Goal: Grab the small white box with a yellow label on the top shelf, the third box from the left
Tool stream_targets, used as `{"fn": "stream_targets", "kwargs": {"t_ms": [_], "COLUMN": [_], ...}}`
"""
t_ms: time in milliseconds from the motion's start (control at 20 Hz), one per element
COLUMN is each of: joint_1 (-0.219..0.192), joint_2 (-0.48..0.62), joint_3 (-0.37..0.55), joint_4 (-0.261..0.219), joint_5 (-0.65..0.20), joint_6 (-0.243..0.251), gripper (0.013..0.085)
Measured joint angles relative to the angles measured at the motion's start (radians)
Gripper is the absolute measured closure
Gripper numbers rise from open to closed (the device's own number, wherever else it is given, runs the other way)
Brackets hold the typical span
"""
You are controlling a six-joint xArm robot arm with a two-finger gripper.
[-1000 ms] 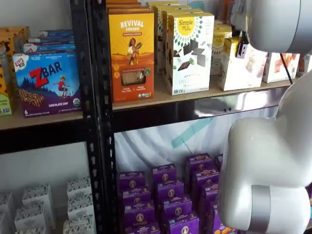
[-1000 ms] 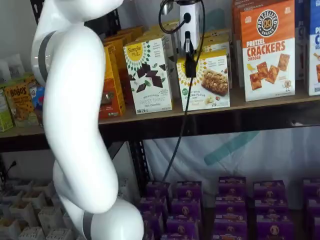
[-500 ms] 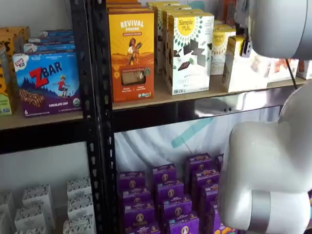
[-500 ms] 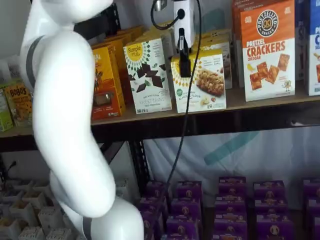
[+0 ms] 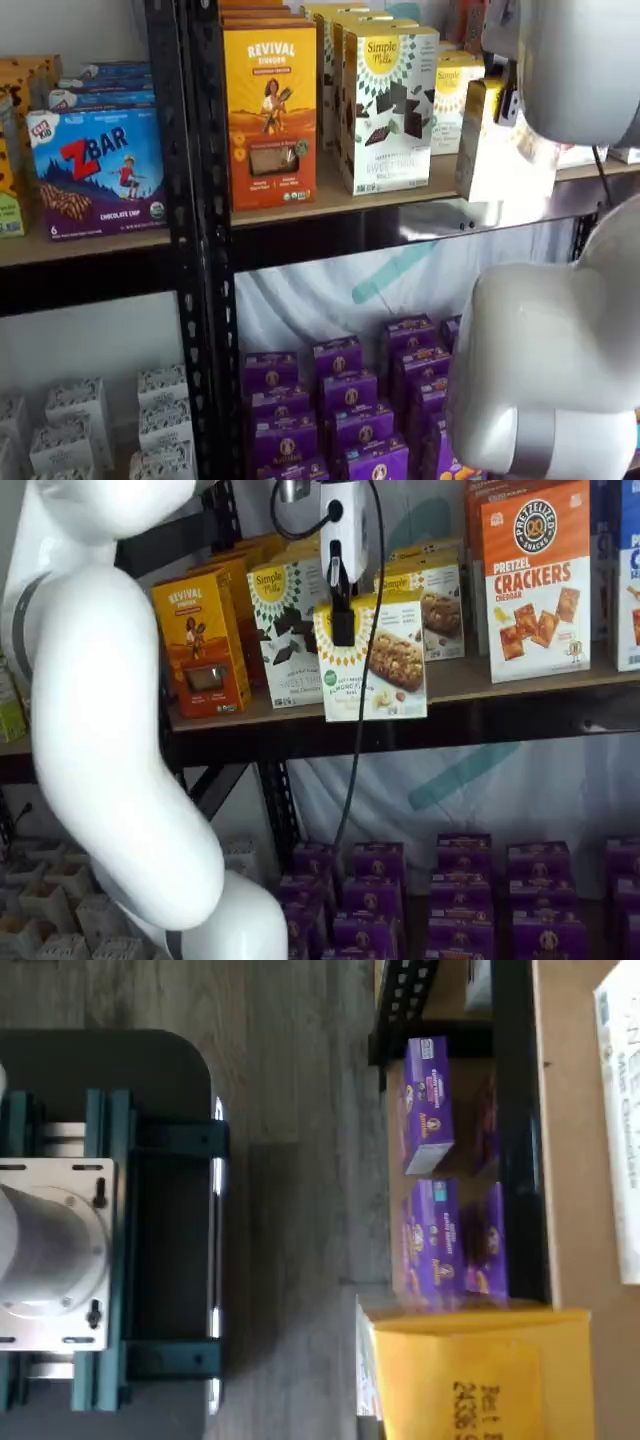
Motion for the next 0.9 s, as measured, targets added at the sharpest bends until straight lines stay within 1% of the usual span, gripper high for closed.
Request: {"fn": "stream_targets", "kwargs": {"t_ms": [550,900], "joint_1": [0.074,0.093], "joint_2": [-0.16,-0.207], "joint_3": [0.119,0.153], "joint_4": [-0.009,0.001], "joint_5": [0.064,0.085], "joint_6": [0.076,0.101], "gripper": [0.065,0.065]}}
